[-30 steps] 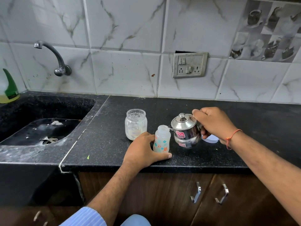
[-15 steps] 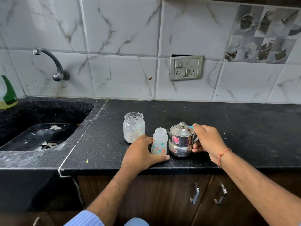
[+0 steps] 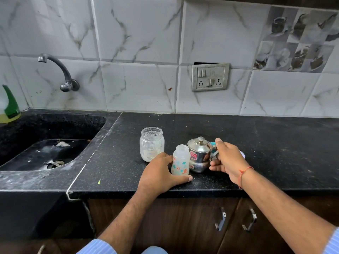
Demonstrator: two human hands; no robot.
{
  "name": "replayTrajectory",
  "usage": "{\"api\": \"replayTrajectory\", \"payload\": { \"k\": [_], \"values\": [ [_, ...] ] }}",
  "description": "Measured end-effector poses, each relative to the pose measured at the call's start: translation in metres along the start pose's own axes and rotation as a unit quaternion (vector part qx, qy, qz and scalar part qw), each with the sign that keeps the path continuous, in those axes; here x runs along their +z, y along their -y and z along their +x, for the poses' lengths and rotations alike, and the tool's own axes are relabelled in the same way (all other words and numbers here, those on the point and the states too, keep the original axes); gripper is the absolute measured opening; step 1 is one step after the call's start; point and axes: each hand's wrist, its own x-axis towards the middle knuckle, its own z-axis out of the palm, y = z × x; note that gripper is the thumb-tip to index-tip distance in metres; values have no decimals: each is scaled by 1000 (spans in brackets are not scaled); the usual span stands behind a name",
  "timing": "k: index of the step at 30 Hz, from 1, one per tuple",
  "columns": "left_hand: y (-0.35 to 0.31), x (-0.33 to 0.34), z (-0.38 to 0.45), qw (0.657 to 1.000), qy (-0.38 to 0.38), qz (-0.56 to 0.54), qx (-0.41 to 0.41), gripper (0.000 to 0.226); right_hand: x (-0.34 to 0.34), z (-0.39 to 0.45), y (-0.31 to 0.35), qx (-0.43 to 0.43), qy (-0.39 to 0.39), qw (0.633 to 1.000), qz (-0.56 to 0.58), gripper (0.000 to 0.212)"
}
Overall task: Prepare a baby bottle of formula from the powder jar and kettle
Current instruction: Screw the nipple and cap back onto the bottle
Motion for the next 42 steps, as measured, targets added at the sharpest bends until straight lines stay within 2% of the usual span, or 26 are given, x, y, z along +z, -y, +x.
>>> {"api": "replayTrajectory", "payload": {
  "k": [5, 9, 13, 17, 19, 37, 42],
  "values": [
    [-1, -1, -1, 1000, -1, -1, 0, 63, 1, -11, -6, -13, 46, 999, -20, 38],
    [0, -1, 0, 1000, -3, 7, 0, 76, -2, -16, -18, -58, 62, 994, -70, 68],
    [-3, -3, -2, 1000, 3, 10, -1, 77, -7, -17, -26, -167, 52, 967, -185, 92],
    [-5, -5, -3, 1000, 7, 9, -6, 75, -6, -13, -31, -251, 12, 918, -306, 86],
    [-4, -5, -3, 1000, 7, 11, -5, 77, -4, -8, -34, -264, 6, 912, -315, 83],
    [-4, -3, -1, 1000, 2, 15, -10, 79, 26, 20, -35, -262, 18, 913, -313, 84],
    [-5, -3, -1, 1000, 0, 15, -11, 77, 32, 21, -27, -242, 55, 926, -285, 80]
  ]
}}
